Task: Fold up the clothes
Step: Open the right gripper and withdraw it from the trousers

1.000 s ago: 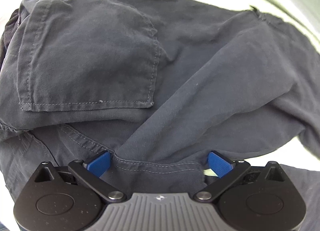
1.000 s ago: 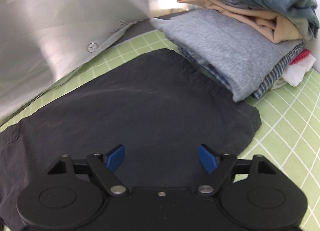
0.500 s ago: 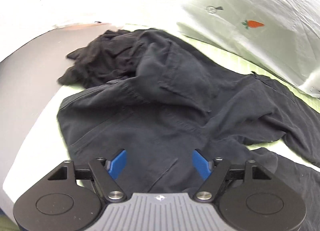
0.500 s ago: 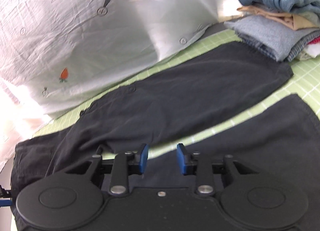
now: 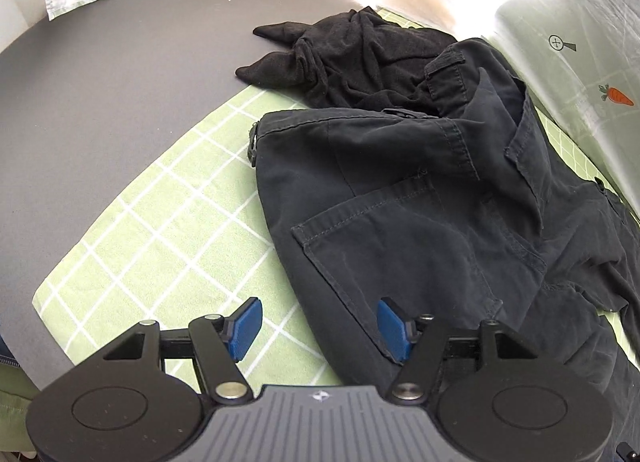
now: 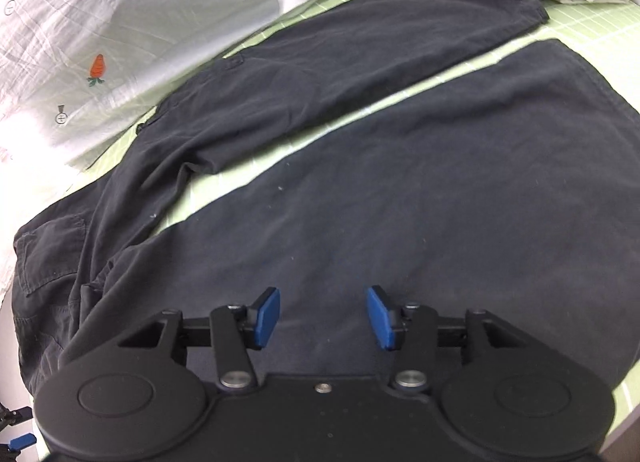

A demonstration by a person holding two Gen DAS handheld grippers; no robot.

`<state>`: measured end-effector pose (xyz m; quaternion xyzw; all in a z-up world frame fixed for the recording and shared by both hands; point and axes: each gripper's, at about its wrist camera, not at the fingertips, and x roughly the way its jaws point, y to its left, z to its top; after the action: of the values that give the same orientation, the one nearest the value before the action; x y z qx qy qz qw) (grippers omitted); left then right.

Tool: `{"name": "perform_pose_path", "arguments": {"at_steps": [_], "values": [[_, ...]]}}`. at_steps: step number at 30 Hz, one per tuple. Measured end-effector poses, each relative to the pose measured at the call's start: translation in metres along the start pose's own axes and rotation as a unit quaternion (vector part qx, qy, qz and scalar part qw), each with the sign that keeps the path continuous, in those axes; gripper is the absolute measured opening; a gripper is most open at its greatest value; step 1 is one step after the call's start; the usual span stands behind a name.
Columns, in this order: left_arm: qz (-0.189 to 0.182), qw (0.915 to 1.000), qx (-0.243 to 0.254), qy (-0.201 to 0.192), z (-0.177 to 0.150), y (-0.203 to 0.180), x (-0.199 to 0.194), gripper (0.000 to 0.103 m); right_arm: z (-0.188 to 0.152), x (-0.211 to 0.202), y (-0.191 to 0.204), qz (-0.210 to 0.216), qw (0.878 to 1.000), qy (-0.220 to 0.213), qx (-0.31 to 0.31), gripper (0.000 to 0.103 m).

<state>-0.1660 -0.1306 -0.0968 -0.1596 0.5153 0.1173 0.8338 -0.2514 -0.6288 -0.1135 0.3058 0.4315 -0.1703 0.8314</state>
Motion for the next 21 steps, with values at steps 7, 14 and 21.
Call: {"name": "perform_pose_path", "arguments": {"at_steps": [7, 14, 21], "values": [[0.004, 0.9997, 0.015, 0.021, 0.028, 0.000, 0.037, 0.065, -0.017, -0.008, 0.005, -0.035, 0.998, -0.017, 0.038, 0.070], [-0.006, 0.9993, 0.031, 0.020, 0.049, -0.004, 0.054, 0.081, -0.029, -0.003, 0.024, -0.079, 0.997, -0.013, 0.010, 0.084], [-0.001, 0.9999, 0.010, -0.006, 0.056, 0.000, 0.054, 0.053, -0.031, 0.015, 0.048, -0.133, 0.991, 0.005, -0.024, 0.103]]}}
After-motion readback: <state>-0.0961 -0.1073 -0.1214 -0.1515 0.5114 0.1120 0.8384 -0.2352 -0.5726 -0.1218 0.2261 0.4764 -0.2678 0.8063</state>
